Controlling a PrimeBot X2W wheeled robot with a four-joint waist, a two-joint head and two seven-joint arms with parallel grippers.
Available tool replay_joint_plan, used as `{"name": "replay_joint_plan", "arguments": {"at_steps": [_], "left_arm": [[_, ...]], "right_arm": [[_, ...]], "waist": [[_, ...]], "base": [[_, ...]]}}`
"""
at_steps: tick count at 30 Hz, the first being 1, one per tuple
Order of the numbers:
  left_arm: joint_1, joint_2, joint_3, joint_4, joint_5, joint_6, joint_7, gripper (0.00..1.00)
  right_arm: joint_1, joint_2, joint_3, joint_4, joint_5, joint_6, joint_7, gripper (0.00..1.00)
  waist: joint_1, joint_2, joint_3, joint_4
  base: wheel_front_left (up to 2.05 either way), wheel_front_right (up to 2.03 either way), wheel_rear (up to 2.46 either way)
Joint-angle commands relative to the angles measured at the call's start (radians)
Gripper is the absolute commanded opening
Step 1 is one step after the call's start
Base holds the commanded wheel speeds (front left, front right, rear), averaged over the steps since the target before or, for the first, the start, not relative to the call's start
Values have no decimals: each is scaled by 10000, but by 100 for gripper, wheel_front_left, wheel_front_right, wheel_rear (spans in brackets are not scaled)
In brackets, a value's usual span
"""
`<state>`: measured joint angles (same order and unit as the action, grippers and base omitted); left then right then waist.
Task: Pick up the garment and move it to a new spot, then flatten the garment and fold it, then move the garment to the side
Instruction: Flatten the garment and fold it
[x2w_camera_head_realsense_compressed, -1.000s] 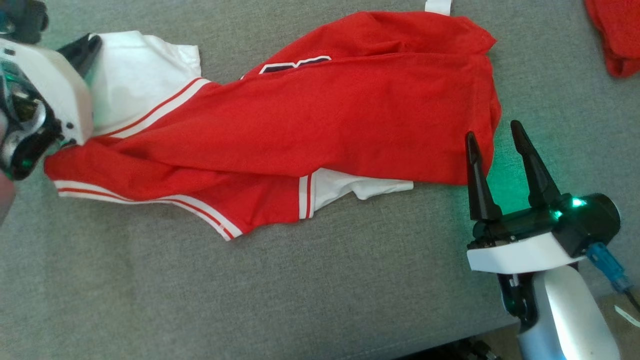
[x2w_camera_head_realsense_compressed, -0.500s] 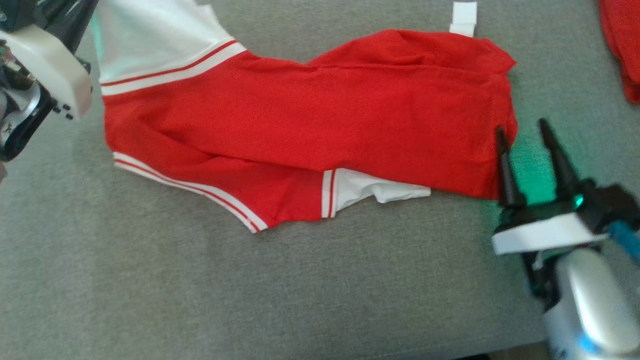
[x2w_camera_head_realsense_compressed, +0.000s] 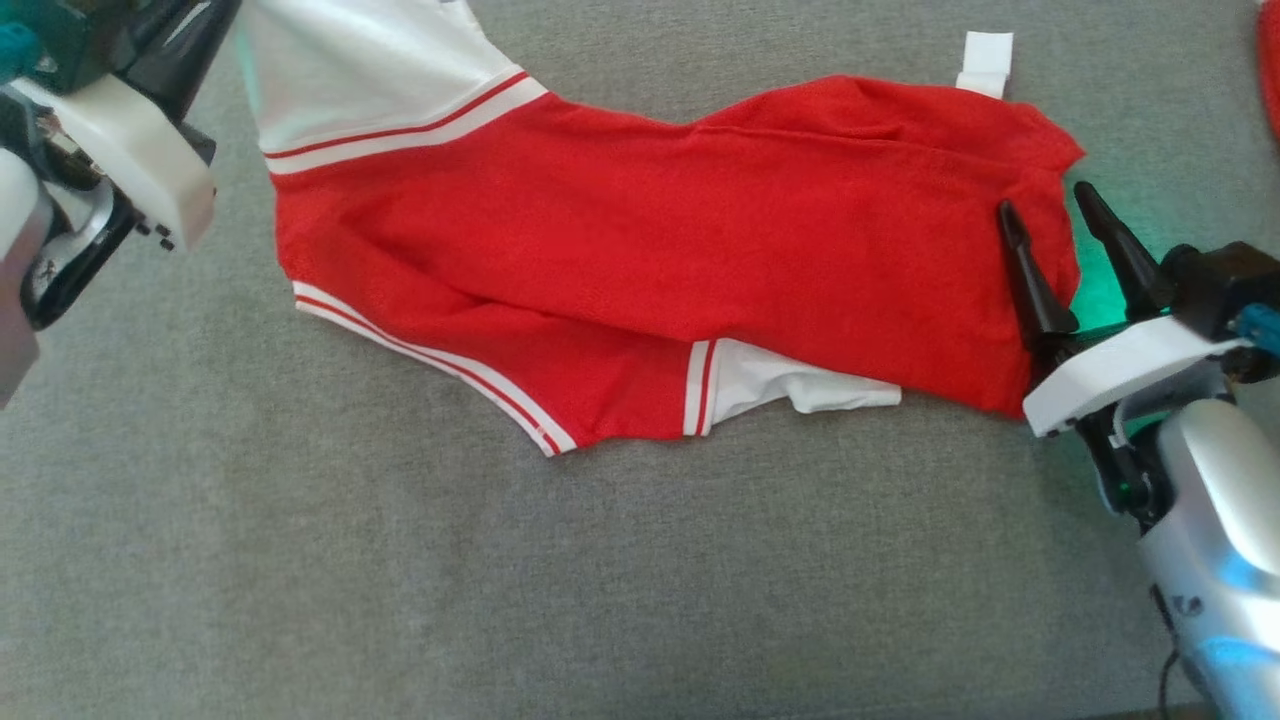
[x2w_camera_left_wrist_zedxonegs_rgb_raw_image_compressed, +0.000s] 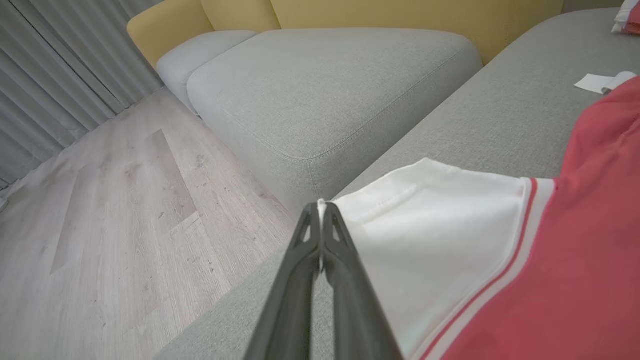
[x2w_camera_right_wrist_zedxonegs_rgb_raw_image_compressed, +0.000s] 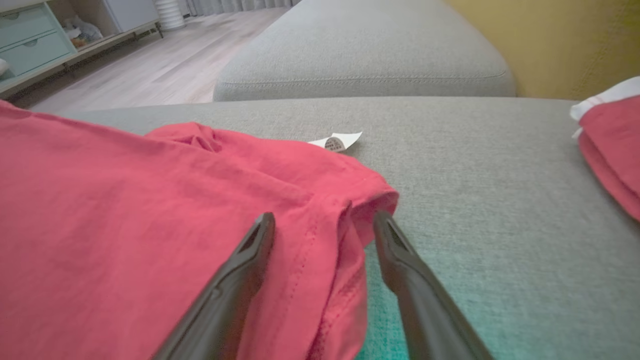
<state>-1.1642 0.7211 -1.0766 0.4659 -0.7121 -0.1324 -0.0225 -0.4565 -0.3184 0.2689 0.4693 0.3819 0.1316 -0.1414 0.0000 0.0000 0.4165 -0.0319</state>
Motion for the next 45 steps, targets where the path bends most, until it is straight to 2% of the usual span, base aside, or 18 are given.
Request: {"name": "replay_joint_plan", "arguments": {"at_steps": [1,2,7,9,13,16,17,18,24,30,31,32,36,41,45], "left_arm": [[-682,389,364,-81,-71,18,-92,0],[-704,385,313,-76,-98,18,-108,0],[-817,376,67,-41,-240,18,-173,0],[-851,376,-32,-12,-283,18,-208,0],[-877,373,-206,75,-376,17,-274,0],[-885,377,-279,127,-412,17,-304,0],[-890,384,-310,153,-424,17,-324,0],[-898,399,-320,179,-430,17,-371,0],[-763,461,-303,-201,-661,17,-755,0],[-23,935,-344,-1645,-1241,38,-946,0],[139,1055,-373,-1909,-1289,95,-934,0],[296,1183,-414,-2156,-1300,184,-912,0],[758,1728,-453,-2895,-1241,684,-941,0],[1229,2352,-289,-3761,-1473,1253,-1067,0],[1440,2703,-226,-4237,-1582,1534,-1073,0]], "right_arm": [[-152,-253,304,-162,205,-9,31,100],[-222,-322,391,-105,313,-9,31,98],[-505,-574,777,116,528,-9,-98,57],[-578,-639,866,207,476,-9,-195,51],[-661,-697,968,386,378,-9,-367,30],[-693,-719,936,462,297,-9,-464,26],[-701,-735,914,481,255,-9,-505,6],[-698,-755,837,505,216,-9,-547,0],[100,-1061,-1,192,364,-9,-538,0],[2468,-1359,-910,-1477,1008,-9,29,0],[2837,-1297,-1093,-1756,993,-9,69,57],[3175,-1203,-1251,-2054,959,-9,91,100],[4325,-867,-1626,-3398,1009,-9,147,100],[5085,-841,-1767,-5087,1049,-9,164,100],[4886,-1079,-1488,-5470,1273,-9,337,100]], "waist": [[0,0,18,51],[0,0,29,78],[0,0,84,198],[0,0,78,227],[0,0,26,256],[0,0,-11,257],[0,0,-29,255],[0,0,-50,251],[0,0,-232,345],[0,0,-244,359],[0,0,-234,335],[0,0,-229,309],[0,0,-223,231],[0,0,-216,204],[0,0,-236,340]], "base": [[0,0,0],[0,0,0],[0,0,0],[0,0,0],[0,0,0],[0,0,0],[0,0,0],[0,0,0],[0,0,0],[0,0,0],[0,0,0],[0,0,0],[0,0,0],[0,0,0],[0,0,0]]}}
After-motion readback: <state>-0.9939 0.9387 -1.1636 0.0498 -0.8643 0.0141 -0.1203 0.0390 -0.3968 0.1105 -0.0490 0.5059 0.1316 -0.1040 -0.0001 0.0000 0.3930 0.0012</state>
